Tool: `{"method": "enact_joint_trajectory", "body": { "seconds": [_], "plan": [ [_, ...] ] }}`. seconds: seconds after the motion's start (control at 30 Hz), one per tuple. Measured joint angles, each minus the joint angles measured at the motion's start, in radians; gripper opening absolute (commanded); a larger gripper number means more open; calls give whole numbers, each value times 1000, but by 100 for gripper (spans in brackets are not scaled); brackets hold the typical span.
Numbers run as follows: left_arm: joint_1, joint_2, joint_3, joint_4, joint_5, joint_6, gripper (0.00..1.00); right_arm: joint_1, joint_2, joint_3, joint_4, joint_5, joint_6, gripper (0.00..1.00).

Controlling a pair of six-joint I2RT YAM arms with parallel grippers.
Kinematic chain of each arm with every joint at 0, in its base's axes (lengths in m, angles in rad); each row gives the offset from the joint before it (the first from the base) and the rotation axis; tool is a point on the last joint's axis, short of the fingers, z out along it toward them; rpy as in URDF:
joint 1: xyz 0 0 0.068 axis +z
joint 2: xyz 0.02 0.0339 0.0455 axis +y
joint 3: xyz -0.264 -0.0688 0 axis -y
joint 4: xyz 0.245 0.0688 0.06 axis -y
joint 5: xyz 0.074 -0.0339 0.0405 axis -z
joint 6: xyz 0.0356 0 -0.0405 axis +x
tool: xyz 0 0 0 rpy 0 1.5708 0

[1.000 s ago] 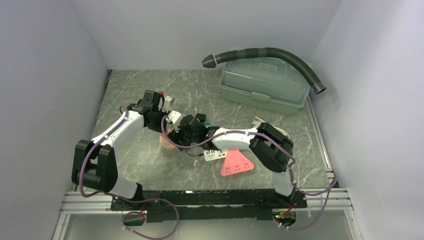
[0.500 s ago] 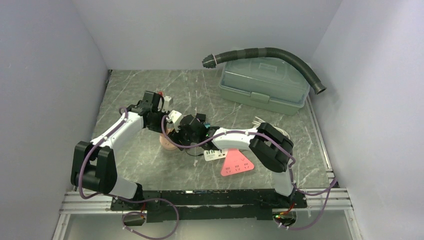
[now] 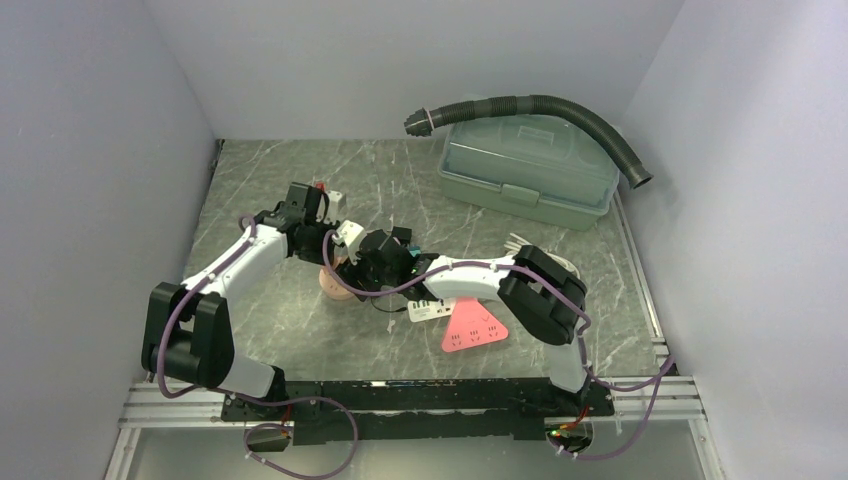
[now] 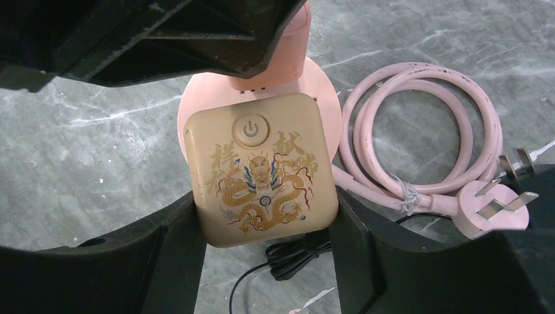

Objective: Insert the plug
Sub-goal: Insert the plug into the socket.

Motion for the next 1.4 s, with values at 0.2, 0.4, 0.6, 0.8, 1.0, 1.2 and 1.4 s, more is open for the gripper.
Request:
{"method": "enact_joint_trajectory", "body": {
  "seconds": [0.2,0.4,0.6,0.8,1.0,1.2,1.4],
  "plan": [
    [-4,-2,-8,22,-4,-10,0,1,0,0,2,4,2,63],
    [-4,-16,-26,36,-5,-11,0,2,0,0,2,12,5,64],
    [-5,-33,-43,45,-5,-19,0,5,5,7,0,19,10,64],
    [-13,-36,-50,54,-14,-19,0,7,10,14,-3,30,21,63],
    [-14,-45,-63,79,-32,-16,0,9,22,31,-8,48,37,62],
    [-14,-45,-64,88,-60,-8,0,9,29,42,-13,59,51,61],
    [-14,-55,-74,100,-74,2,0,9,30,42,-12,66,63,61]
  ]
}}
